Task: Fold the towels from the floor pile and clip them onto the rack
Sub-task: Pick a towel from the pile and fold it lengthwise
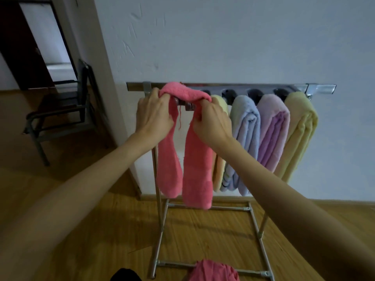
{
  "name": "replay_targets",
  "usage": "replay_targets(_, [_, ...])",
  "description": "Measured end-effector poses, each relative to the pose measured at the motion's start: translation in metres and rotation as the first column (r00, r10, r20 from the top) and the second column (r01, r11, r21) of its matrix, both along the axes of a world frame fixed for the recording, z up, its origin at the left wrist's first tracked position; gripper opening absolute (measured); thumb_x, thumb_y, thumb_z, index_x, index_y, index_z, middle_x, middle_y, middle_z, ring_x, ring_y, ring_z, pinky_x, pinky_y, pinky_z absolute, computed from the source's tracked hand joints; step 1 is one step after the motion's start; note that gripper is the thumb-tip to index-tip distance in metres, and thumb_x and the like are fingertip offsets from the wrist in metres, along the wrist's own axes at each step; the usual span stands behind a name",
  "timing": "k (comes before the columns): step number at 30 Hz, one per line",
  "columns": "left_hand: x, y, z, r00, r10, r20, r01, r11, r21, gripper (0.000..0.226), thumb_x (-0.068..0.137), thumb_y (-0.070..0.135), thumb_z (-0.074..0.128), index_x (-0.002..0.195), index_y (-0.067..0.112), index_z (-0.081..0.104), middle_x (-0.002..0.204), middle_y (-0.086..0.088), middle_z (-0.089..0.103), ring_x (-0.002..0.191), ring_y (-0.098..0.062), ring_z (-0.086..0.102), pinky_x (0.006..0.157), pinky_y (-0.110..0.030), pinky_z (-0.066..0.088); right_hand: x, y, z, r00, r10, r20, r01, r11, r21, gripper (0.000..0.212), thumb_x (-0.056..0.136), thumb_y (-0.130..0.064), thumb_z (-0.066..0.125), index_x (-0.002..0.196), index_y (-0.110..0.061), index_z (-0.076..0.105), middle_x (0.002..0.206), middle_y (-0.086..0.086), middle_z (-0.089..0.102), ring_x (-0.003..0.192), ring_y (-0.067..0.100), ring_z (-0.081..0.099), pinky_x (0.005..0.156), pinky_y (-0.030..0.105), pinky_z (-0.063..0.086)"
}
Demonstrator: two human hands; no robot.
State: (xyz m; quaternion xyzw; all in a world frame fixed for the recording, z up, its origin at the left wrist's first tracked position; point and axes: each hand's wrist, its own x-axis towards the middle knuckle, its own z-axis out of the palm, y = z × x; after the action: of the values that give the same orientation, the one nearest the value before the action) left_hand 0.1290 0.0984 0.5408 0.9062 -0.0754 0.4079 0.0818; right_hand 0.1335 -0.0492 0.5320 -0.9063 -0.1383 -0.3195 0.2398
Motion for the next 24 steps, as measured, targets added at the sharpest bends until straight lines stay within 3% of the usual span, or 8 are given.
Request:
replay_targets(3, [0.018,-0.003,0.007,1.000,-0.016,-0.021,0.017,0.999,0.034,0.044,0.073,-0.006,0.063,0.116,0.002,0.058,0.110,-0.019,0.057,0.098,-0.037,0.056,0.088,-0.043,0.048,0.004,0.007,0.002,0.998,-0.029,-0.053,0.032,0.998,0.058,0.026,0.091,-0.018,0.047,0.114,-0.008,0.055,0.115,0.011,0.053,0.095,0.032,0.057,0.066,0.033,0.035])
replay_targets(7, [0.041,-0.001,0.010,0.999,-0.026,-0.045,0.033,0.988,0.152,0.044,0.070,-0.009,0.063,0.114,-0.001,0.059,0.109,-0.021,0.059,0.098,-0.038,0.057,0.086,-0.046,0.049,0.007,0.011,0.002,0.997,-0.041,-0.068,0.049,0.991,0.123,0.022,0.096,-0.021,0.041,0.102,-0.003,0.053,0.101,0.012,0.057,0.090,0.033,0.058,0.065,0.034,0.035])
replay_targets(10, [0.054,0.001,0.007,0.998,-0.050,-0.043,0.057,0.977,0.203,0.042,0.069,-0.008,0.064,0.110,-0.001,0.061,0.104,-0.020,0.059,0.095,-0.038,0.058,0.080,-0.047,0.051,0.015,0.015,-0.001,0.986,0.052,-0.156,-0.008,0.963,0.268,0.018,0.095,-0.023,0.038,0.092,-0.007,0.047,0.092,0.009,0.054,0.087,0.033,0.057,0.071,0.038,0.042])
replay_targets(14, [0.061,-0.002,-0.002,0.994,-0.094,-0.051,0.103,0.967,0.231,0.046,0.067,-0.010,0.068,0.111,0.000,0.061,0.105,-0.018,0.060,0.099,-0.037,0.057,0.079,-0.044,0.053,0.030,0.017,-0.008,0.966,0.145,-0.212,-0.041,0.901,0.431,0.017,0.096,-0.022,0.036,0.090,-0.010,0.046,0.104,0.013,0.057,0.087,0.026,0.052,0.072,0.034,0.034])
replay_targets(19, [0.064,-0.003,-0.014,0.988,-0.121,-0.094,0.139,0.966,0.218,0.053,0.066,-0.011,0.067,0.116,0.001,0.059,0.115,-0.018,0.061,0.103,-0.037,0.059,0.088,-0.043,0.052,0.037,0.015,-0.031,0.969,0.194,-0.154,-0.121,0.912,0.391,0.019,0.088,-0.026,0.035,0.087,-0.009,0.042,0.109,0.019,0.053,0.075,0.023,0.048,0.063,0.031,0.030])
replay_targets(22, [0.063,-0.003,-0.016,0.986,-0.091,-0.137,0.119,0.970,0.211,0.053,0.067,-0.012,0.066,0.118,0.001,0.058,0.117,-0.019,0.059,0.103,-0.038,0.060,0.081,-0.044,0.054,0.039,0.016,-0.046,0.957,0.222,-0.189,-0.155,0.937,0.314,0.035,0.083,-0.028,0.034,0.103,-0.001,0.046,0.126,0.027,0.047,0.097,0.035,0.054,0.070,0.031,0.035])
replay_targets(24, [0.062,-0.003,-0.015,0.986,-0.099,-0.133,0.125,0.970,0.207,0.051,0.068,-0.011,0.066,0.117,0.000,0.058,0.119,-0.019,0.058,0.108,-0.038,0.057,0.084,-0.043,0.053,0.040,0.016,-0.054,0.946,0.223,-0.236,-0.148,0.944,0.296,0.040,0.082,-0.031,0.034,0.105,-0.001,0.045,0.126,0.026,0.046,0.110,0.037,0.049,0.084,0.039,0.042])
